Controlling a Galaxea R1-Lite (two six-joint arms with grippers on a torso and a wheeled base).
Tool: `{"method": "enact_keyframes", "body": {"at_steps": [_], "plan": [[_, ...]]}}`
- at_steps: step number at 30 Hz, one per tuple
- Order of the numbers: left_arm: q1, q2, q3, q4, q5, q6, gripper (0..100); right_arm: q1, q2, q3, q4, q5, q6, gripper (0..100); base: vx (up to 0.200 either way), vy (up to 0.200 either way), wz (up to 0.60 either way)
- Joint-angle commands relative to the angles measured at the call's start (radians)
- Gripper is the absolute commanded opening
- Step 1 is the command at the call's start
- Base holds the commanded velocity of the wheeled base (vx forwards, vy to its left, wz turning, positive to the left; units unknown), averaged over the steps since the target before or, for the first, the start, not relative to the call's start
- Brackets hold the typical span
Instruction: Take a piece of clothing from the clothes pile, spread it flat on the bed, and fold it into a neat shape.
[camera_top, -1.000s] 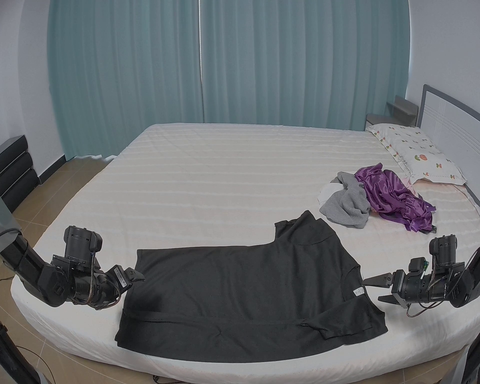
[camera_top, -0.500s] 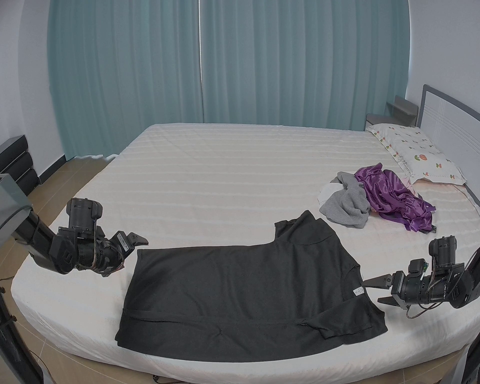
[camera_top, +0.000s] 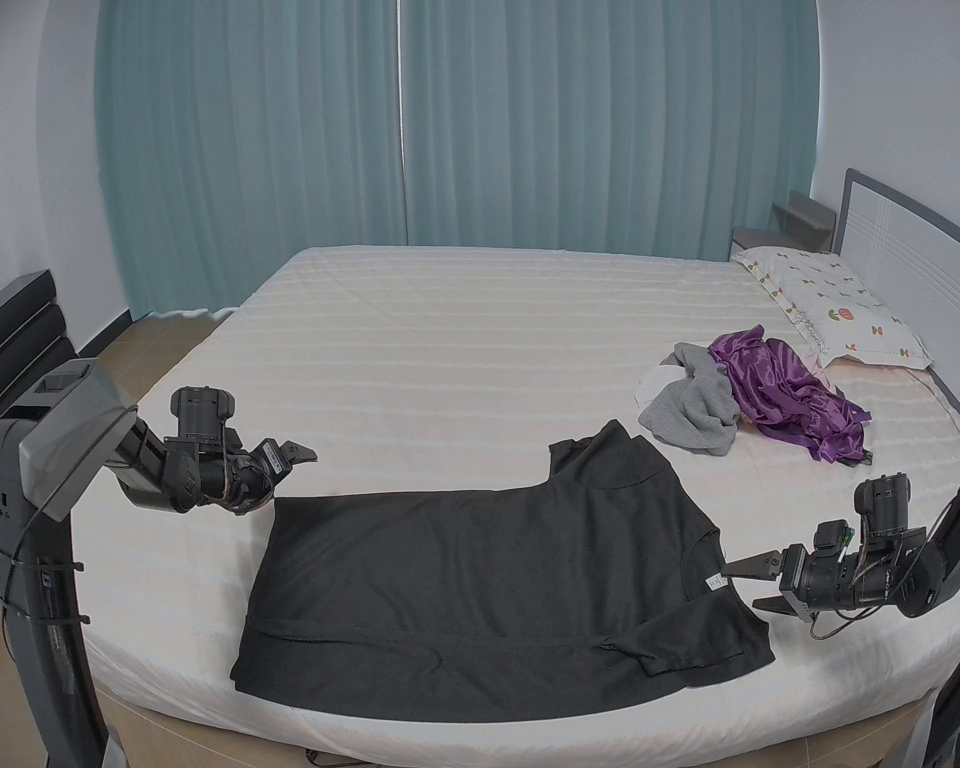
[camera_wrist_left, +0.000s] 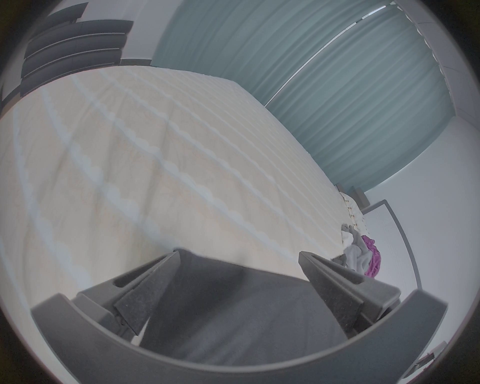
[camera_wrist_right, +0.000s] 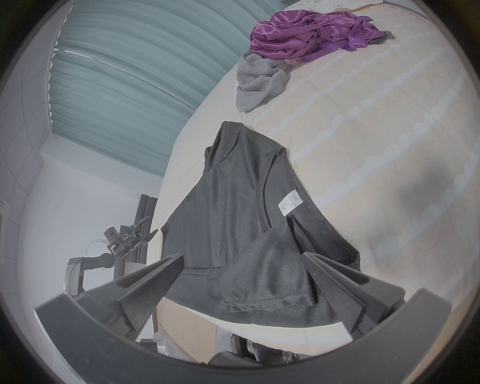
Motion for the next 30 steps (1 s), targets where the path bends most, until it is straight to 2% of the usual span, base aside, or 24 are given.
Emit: {"method": "enact_keyframes", "body": {"at_steps": [1, 16, 17, 25, 29, 30], "plan": [[0.017, 0.118, -0.058, -0.035, 0.014, 0.004, 100, 0.002, 0.013, -0.005, -0.001, 0.000, 0.002, 100, 0.000, 0.000, 0.00], [0.015, 0.121, -0.044, -0.061, 0.039, -0.011, 100, 0.024, 0.014, -0.011, -0.001, -0.001, 0.002, 100, 0.000, 0.000, 0.00], [0.014, 0.121, -0.044, -0.061, 0.039, -0.016, 0, 0.024, 0.014, -0.011, -0.001, -0.001, 0.002, 100, 0.000, 0.000, 0.00], [0.018, 0.118, -0.043, -0.063, 0.058, -0.057, 0, 0.064, 0.051, -0.102, -0.002, -0.021, 0.027, 100, 0.000, 0.000, 0.00], [0.020, 0.110, -0.044, -0.063, 0.082, -0.092, 0, 0.085, 0.082, -0.201, 0.001, -0.064, 0.074, 100, 0.000, 0.000, 0.00], [0.021, 0.109, -0.044, -0.064, 0.091, -0.115, 0, 0.102, 0.132, -0.283, 0.001, -0.115, 0.093, 100, 0.000, 0.000, 0.00]]}}
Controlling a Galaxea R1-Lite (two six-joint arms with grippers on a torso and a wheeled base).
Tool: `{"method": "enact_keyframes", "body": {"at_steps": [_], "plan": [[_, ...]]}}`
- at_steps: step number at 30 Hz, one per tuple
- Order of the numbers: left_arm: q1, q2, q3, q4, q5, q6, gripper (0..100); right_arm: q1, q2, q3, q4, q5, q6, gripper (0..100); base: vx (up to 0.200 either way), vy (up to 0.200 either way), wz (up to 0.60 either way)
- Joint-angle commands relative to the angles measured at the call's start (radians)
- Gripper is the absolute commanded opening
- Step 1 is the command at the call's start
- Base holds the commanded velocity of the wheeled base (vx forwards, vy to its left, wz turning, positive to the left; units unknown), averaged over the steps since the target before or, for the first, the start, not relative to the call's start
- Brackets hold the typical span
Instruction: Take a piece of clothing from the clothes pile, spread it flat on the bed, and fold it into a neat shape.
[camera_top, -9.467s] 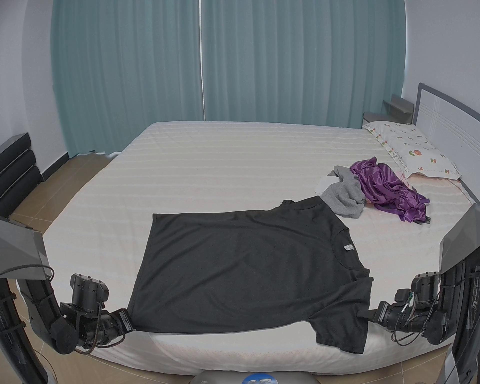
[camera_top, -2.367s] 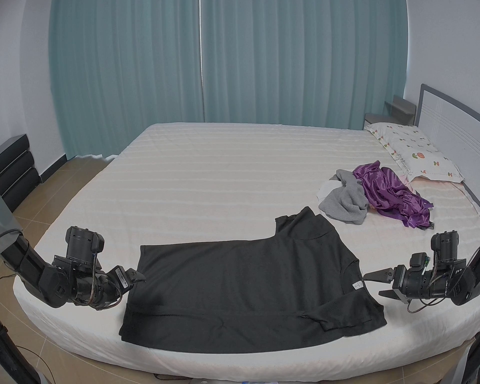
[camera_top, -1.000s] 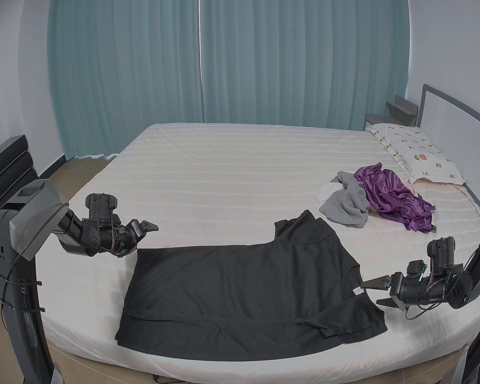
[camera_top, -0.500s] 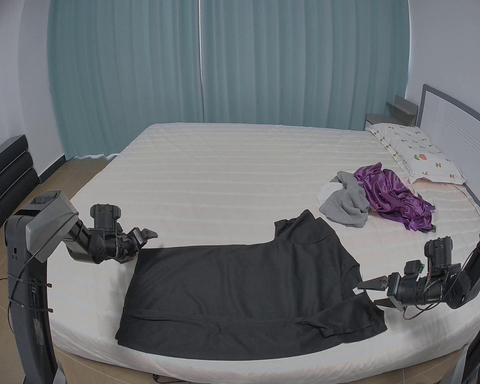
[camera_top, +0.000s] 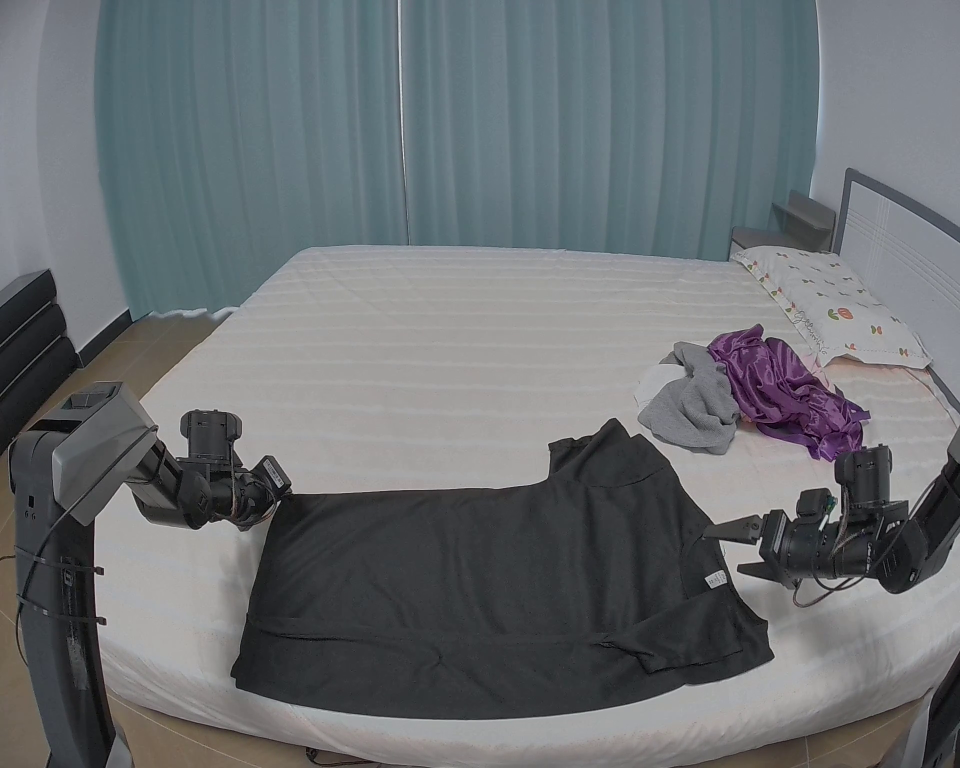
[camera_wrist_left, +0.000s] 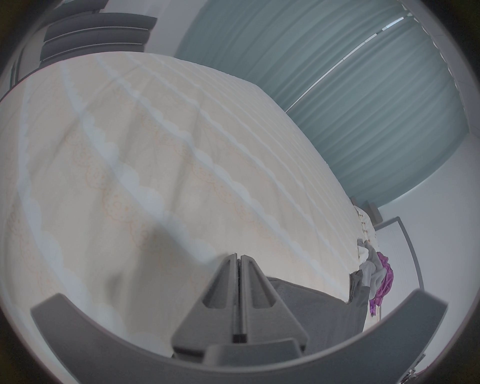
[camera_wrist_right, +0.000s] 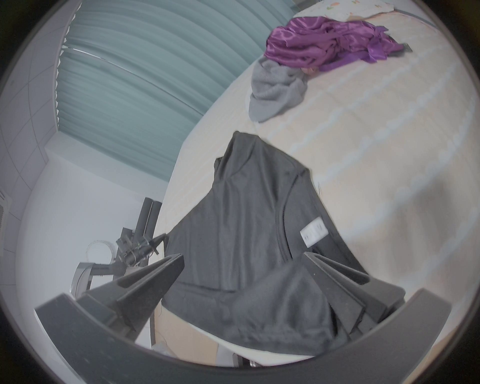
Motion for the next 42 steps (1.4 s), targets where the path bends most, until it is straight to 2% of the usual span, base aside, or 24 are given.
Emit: {"method": "enact_keyframes", "body": {"at_steps": [1, 3, 8, 13, 18, 27, 35, 38, 42], "plan": [[0.004, -0.012, -0.002, -0.003, 0.021, -0.040, 0, 0.043, 0.091, -0.152, 0.001, -0.075, 0.042, 100, 0.000, 0.000, 0.00], [0.006, -0.015, -0.002, -0.001, 0.021, -0.055, 0, 0.070, 0.166, -0.264, 0.002, -0.149, 0.043, 100, 0.000, 0.000, 0.00], [0.006, -0.032, 0.007, -0.001, 0.020, -0.097, 0, 0.104, 0.320, -0.476, 0.013, -0.229, 0.042, 100, 0.000, 0.000, 0.00], [0.006, -0.036, 0.023, -0.001, 0.020, -0.104, 0, 0.104, 0.458, -0.661, 0.031, -0.238, 0.034, 100, 0.000, 0.000, 0.00], [0.007, -0.038, 0.026, -0.001, 0.015, -0.104, 0, 0.101, 0.501, -0.769, 0.087, -0.237, 0.028, 100, 0.000, 0.000, 0.00], [0.018, -0.036, 0.030, -0.001, 0.012, -0.106, 0, 0.087, 0.628, -1.059, 0.208, -0.237, -0.055, 100, 0.000, 0.000, 0.00], [0.023, -0.033, 0.029, -0.001, 0.006, -0.106, 0, 0.099, 0.720, -1.243, 0.284, -0.244, -0.057, 100, 0.000, 0.000, 0.00], [0.023, -0.033, 0.027, -0.001, 0.006, -0.106, 0, 0.098, 0.737, -1.273, 0.298, -0.270, -0.058, 100, 0.000, 0.000, 0.00], [0.023, -0.033, 0.027, -0.001, 0.006, -0.106, 0, 0.092, 0.743, -1.279, 0.300, -0.273, -0.058, 100, 0.000, 0.000, 0.00]]}}
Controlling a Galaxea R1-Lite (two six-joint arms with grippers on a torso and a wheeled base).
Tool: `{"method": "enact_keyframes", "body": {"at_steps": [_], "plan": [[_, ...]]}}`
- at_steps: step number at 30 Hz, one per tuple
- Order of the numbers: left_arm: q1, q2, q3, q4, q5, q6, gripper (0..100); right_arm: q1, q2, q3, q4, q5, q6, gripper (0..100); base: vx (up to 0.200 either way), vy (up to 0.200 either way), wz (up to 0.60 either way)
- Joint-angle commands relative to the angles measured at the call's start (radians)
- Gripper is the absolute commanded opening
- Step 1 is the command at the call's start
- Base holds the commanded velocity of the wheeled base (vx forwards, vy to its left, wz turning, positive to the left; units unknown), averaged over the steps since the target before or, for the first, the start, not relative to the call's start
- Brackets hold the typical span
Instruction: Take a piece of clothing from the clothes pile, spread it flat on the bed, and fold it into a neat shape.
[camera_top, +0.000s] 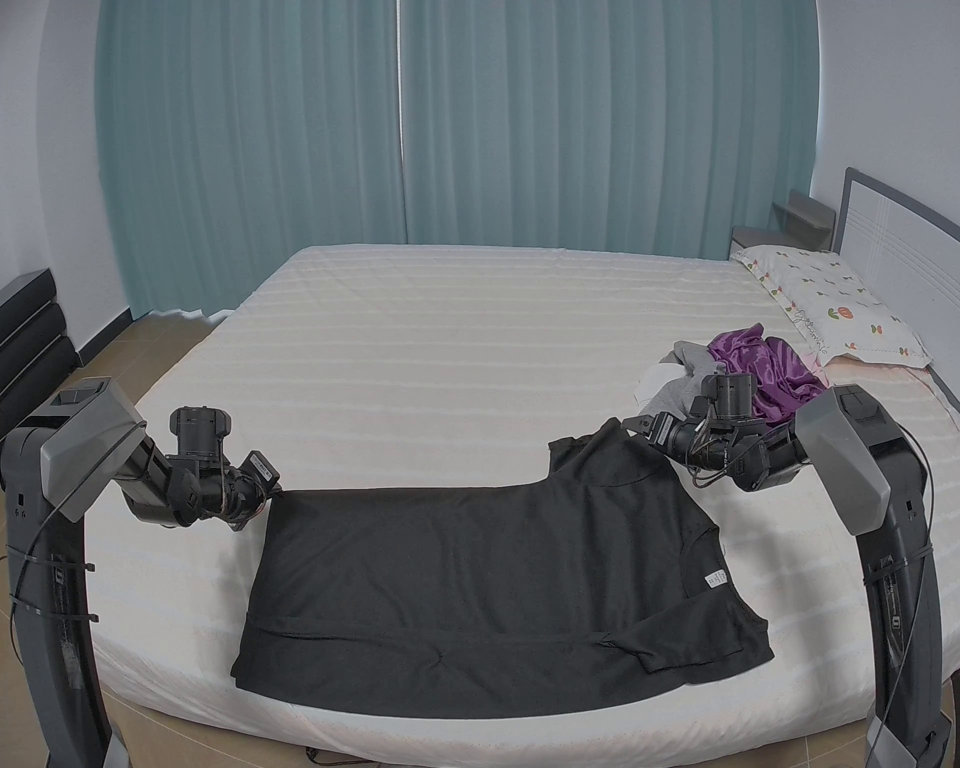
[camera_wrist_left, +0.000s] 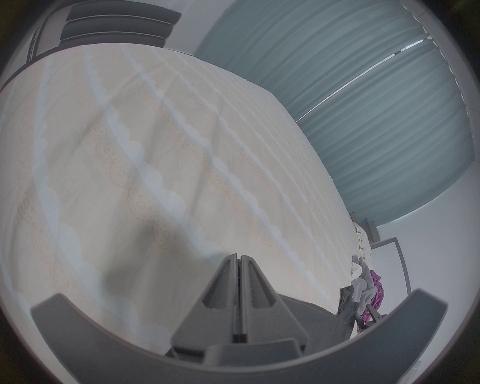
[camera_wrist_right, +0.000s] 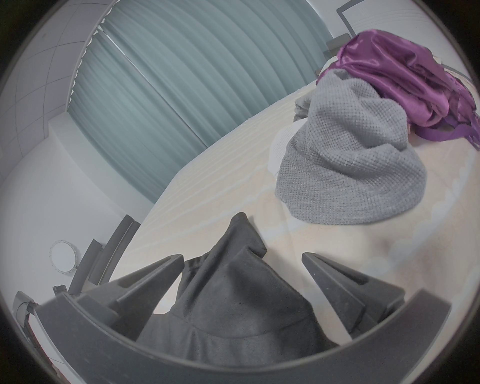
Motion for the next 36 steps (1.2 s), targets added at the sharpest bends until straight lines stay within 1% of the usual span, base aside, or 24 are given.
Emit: {"method": "enact_keyframes", "body": {"at_steps": [1, 14, 18, 20, 22, 27, 31, 36], "plan": [[0.001, -0.001, 0.000, -0.001, 0.000, 0.000, 0, -0.004, 0.033, -0.019, -0.001, 0.001, 0.000, 0, 0.000, 0.000, 0.00], [0.001, -0.006, 0.000, -0.001, 0.000, 0.000, 0, -0.014, -0.010, 0.046, -0.024, 0.002, 0.013, 0, 0.000, 0.000, 0.00], [0.002, -0.033, 0.008, -0.001, 0.002, -0.002, 0, -0.026, -0.047, 0.106, -0.093, 0.005, 0.015, 0, 0.000, 0.000, 0.00], [0.002, -0.043, 0.012, -0.001, 0.002, -0.007, 0, -0.027, -0.053, 0.116, -0.106, 0.007, 0.017, 0, 0.000, 0.000, 0.00], [0.002, -0.059, 0.014, -0.001, 0.002, -0.025, 0, -0.038, -0.072, 0.155, -0.146, 0.007, 0.018, 0, 0.000, 0.000, 0.00], [0.007, -0.064, 0.012, -0.002, 0.013, -0.026, 0, -0.040, -0.087, 0.196, -0.215, 0.004, 0.018, 0, 0.000, 0.000, 0.00], [0.010, -0.070, 0.014, -0.002, 0.013, -0.025, 0, -0.041, -0.116, 0.228, -0.264, 0.002, 0.079, 0, 0.000, 0.000, 0.00], [0.013, -0.073, 0.012, -0.002, 0.010, -0.030, 0, -0.043, -0.121, 0.256, -0.265, 0.002, 0.087, 0, 0.000, 0.000, 0.00]]}}
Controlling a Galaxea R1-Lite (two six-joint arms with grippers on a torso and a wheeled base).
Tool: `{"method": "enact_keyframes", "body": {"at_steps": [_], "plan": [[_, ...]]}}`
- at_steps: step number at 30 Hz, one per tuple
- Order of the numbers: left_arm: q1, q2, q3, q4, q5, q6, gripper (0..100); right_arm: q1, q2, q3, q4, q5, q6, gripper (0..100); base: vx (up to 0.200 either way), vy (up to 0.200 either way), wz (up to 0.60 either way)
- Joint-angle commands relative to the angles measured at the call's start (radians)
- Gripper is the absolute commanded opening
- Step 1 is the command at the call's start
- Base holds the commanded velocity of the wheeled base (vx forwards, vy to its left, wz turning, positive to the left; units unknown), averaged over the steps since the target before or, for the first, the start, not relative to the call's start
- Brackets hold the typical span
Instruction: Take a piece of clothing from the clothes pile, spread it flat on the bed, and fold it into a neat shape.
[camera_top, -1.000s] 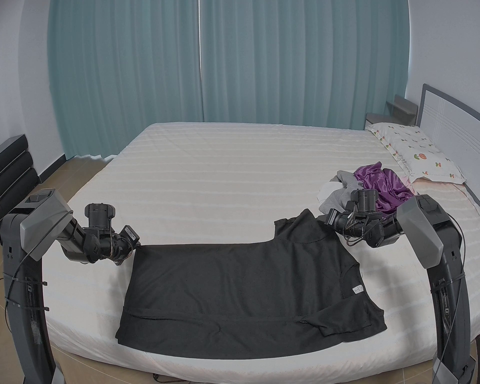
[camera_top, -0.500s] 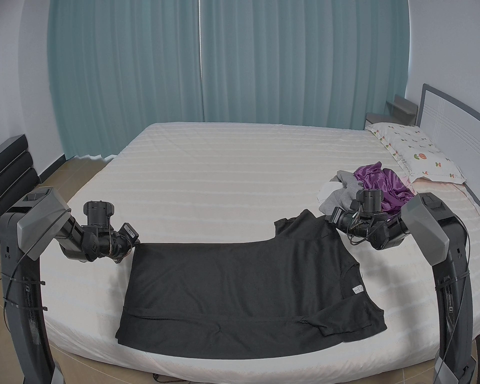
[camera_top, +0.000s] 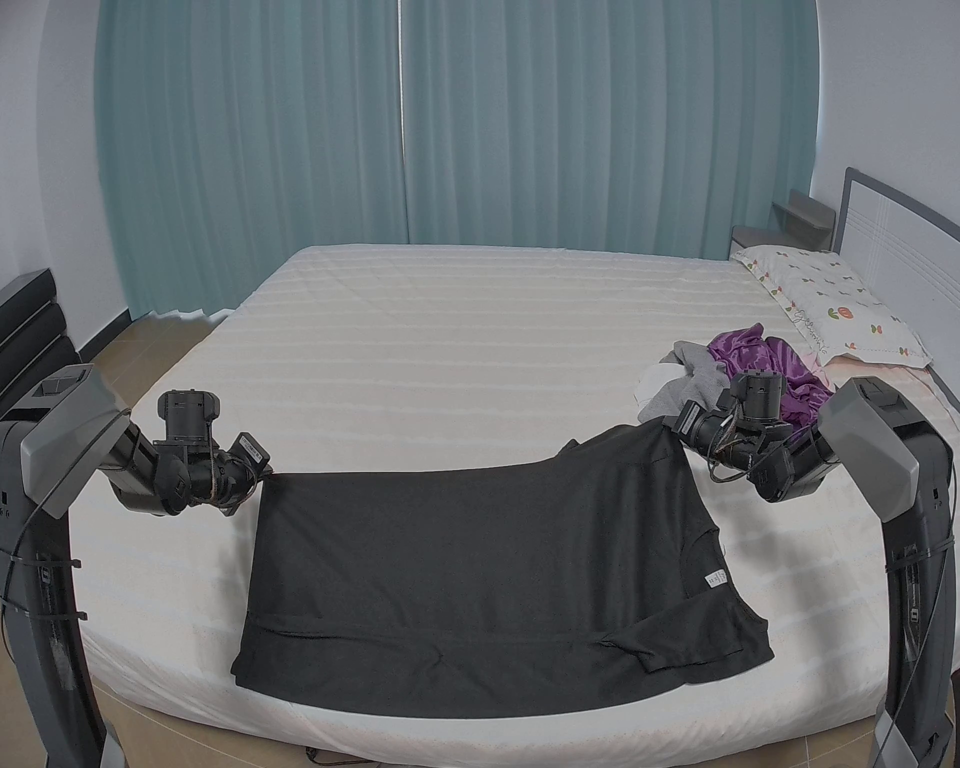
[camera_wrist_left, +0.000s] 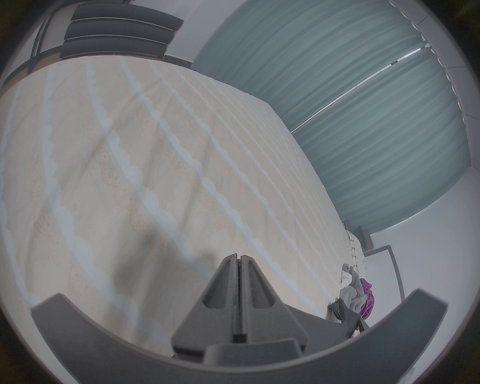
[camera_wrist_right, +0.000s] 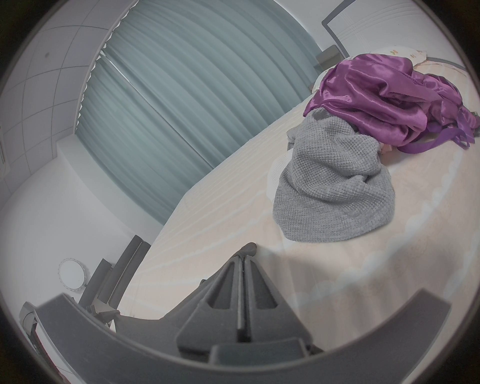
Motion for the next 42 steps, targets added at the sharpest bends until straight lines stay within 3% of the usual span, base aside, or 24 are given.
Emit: {"method": "enact_keyframes", "body": {"at_steps": [1, 35, 42], "plan": [[0.003, -0.008, -0.001, -0.001, -0.002, -0.002, 0, -0.001, -0.020, 0.026, -0.005, -0.001, 0.002, 0, 0.000, 0.000, 0.00], [0.006, -0.040, 0.044, 0.006, -0.014, 0.004, 0, -0.027, -0.103, 0.158, -0.017, 0.019, 0.002, 0, 0.000, 0.000, 0.00], [0.008, -0.100, 0.090, 0.004, -0.025, 0.005, 0, -0.033, -0.170, 0.253, -0.026, 0.083, 0.005, 0, 0.000, 0.000, 0.00]]}}
